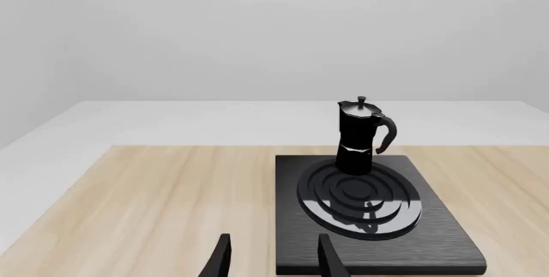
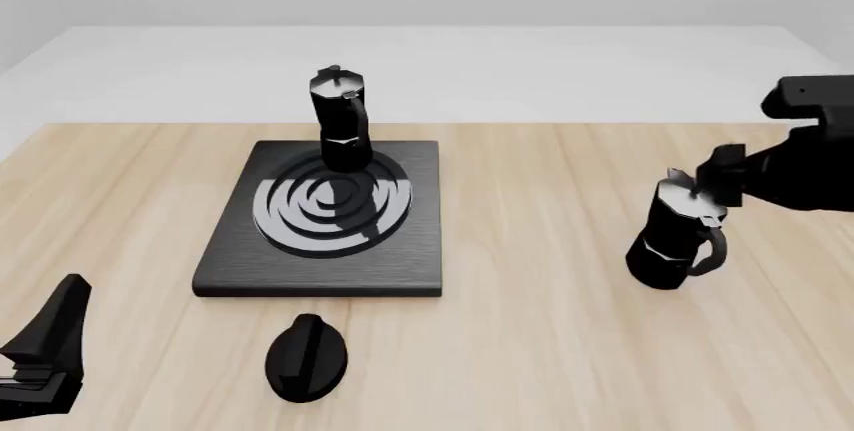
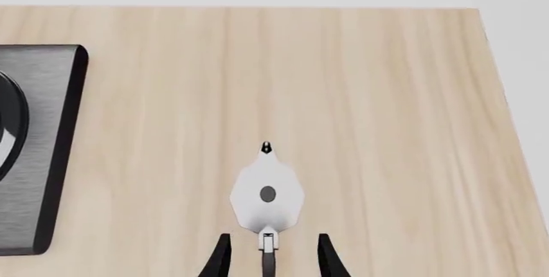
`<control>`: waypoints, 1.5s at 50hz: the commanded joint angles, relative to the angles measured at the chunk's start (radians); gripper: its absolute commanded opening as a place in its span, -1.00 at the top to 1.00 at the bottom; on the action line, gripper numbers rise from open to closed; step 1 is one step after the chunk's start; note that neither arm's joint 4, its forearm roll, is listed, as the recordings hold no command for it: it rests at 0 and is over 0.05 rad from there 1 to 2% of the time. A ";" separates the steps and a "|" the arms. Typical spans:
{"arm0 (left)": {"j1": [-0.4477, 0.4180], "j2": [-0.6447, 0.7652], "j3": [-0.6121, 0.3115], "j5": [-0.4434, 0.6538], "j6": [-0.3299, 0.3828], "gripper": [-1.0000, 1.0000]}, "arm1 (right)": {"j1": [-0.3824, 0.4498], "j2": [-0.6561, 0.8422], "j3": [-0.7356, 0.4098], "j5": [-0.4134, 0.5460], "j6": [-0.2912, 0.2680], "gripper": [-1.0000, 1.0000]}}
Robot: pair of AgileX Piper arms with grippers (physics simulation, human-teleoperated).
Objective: Put both moka pots on the stove.
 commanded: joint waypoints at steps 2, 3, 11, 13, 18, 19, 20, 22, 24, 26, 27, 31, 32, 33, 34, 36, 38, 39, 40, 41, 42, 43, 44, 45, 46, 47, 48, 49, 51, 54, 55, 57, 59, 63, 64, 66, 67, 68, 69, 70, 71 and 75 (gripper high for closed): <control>0.000 0.000 0.000 0.000 0.000 -1.00 | 0.004 0.023 0.023 -0.024 0.005 -1.00; 0.000 0.000 0.000 0.000 0.000 -1.00 | 0.005 0.024 0.024 -0.024 0.006 -1.00; 0.000 0.000 0.000 0.000 0.000 -1.00 | 0.004 0.048 0.030 -0.038 0.010 -1.00; 0.000 0.000 0.000 0.000 0.000 -1.00 | 0.006 0.051 0.028 -0.039 0.012 -1.00; 0.000 0.000 0.000 0.000 0.000 -1.00 | 0.014 0.062 0.038 -0.051 0.012 -1.00; 0.000 0.000 0.000 0.000 0.000 -1.00 | 0.013 0.064 0.041 -0.054 0.011 -1.00; 0.000 0.000 0.000 0.000 0.000 -1.00 | 0.013 0.065 0.048 -0.059 0.011 -1.00; 0.000 0.000 0.000 0.000 0.000 -1.00 | 0.016 0.065 0.054 -0.061 0.014 -1.00; 0.000 0.000 0.000 0.000 0.000 -1.00 | 0.016 0.067 0.057 -0.064 0.019 -1.00; 0.000 0.000 0.000 0.000 0.000 -1.00 | 0.013 0.070 0.061 -0.068 0.020 -1.00; 0.000 0.000 0.000 0.000 0.000 -1.00 | 0.011 0.070 0.063 -0.070 0.019 -1.00; 0.000 0.000 0.000 0.000 0.000 -1.00 | 0.013 0.071 0.065 -0.073 0.022 -1.00; 0.000 0.000 0.000 0.000 0.000 -1.00 | 0.013 0.074 0.066 -0.075 0.023 -1.00; 0.000 0.000 0.000 0.000 0.000 -1.00 | 0.012 0.075 0.066 -0.077 0.023 -1.00; 0.000 0.000 0.000 0.000 0.000 -1.00 | 0.012 0.076 0.067 -0.078 0.023 -1.00; 0.000 0.000 0.000 0.000 0.000 -1.00 | 0.015 0.077 0.070 -0.080 0.026 -1.00; 0.000 0.000 0.000 0.000 0.000 -1.00 | 0.019 0.078 0.076 -0.085 0.028 -1.00; 0.000 0.000 0.000 0.000 0.000 -1.00 | 0.019 0.079 0.078 -0.086 0.027 -1.00; 0.000 0.000 0.000 0.000 0.000 -1.00 | 0.019 0.079 0.078 -0.086 0.027 -1.00; 0.000 0.000 0.000 0.000 0.000 -1.00 | 0.019 0.080 0.080 -0.087 0.027 -1.00; 0.000 0.000 0.000 0.000 0.000 -1.00 | 0.016 0.081 0.083 -0.091 0.025 -1.00; 0.000 0.000 0.000 0.000 0.000 -1.00 | 0.016 0.081 0.083 -0.091 0.025 -1.00; 0.000 0.000 0.000 0.000 0.000 -1.00 | 0.016 0.082 0.086 -0.094 0.024 -1.00; 0.000 0.000 0.000 0.000 0.000 -1.00 | 0.021 0.083 0.088 -0.093 0.033 -1.00; 0.000 0.000 0.000 0.000 0.000 -1.00 | 0.019 0.083 0.088 -0.094 0.031 -1.00; 0.000 0.000 0.000 0.000 0.000 -1.00 | 0.019 0.082 0.087 -0.094 0.030 -1.00; 0.000 0.000 0.000 0.000 0.000 -1.00 | 0.022 0.082 0.087 -0.092 0.036 -1.00; 0.000 0.000 0.000 0.000 0.000 -1.00 | 0.021 0.082 0.089 -0.094 0.032 -1.00; 0.000 0.000 0.000 0.000 0.000 -1.00 | 0.022 0.084 0.090 -0.096 0.031 -1.00; 0.000 0.000 0.000 0.000 0.000 -1.00 | 0.023 0.088 0.089 -0.097 0.036 -1.00; 0.000 0.000 0.000 0.000 0.000 -1.00 | 0.023 0.090 0.090 -0.099 0.033 -1.00; 0.000 0.000 0.000 0.000 0.000 -1.00 | 0.023 0.094 0.090 -0.103 0.035 -1.00; 0.000 0.000 0.000 0.000 0.000 -1.00 | 0.022 0.099 0.089 -0.106 0.032 -1.00; 0.000 0.000 0.000 0.000 0.000 -1.00 | 0.020 0.106 0.092 -0.112 0.032 -1.00; 0.000 0.000 0.000 0.000 0.000 -1.00 | 0.023 0.108 0.093 -0.114 0.039 -1.00; 0.000 0.000 0.000 0.000 0.000 -1.00 | 0.027 0.109 0.096 -0.117 0.043 -1.00; 0.000 0.000 0.000 0.000 0.000 -1.00 | 0.030 0.110 0.098 -0.118 0.047 -1.00; 0.000 0.000 0.000 0.000 0.000 -1.00 | 0.030 0.111 0.099 -0.121 0.047 -1.00; 0.000 0.000 0.000 0.000 0.000 -1.00 | 0.030 0.113 0.100 -0.123 0.048 -1.00; 0.000 0.000 0.000 0.000 0.000 -1.00 | 0.028 0.118 0.103 -0.130 0.048 -1.00; 0.000 0.000 0.000 0.000 0.000 -1.00 | 0.027 0.120 0.104 -0.132 0.046 -1.00; 0.000 0.000 0.000 0.000 0.000 -1.00 | 0.024 0.126 0.105 -0.136 0.049 -1.00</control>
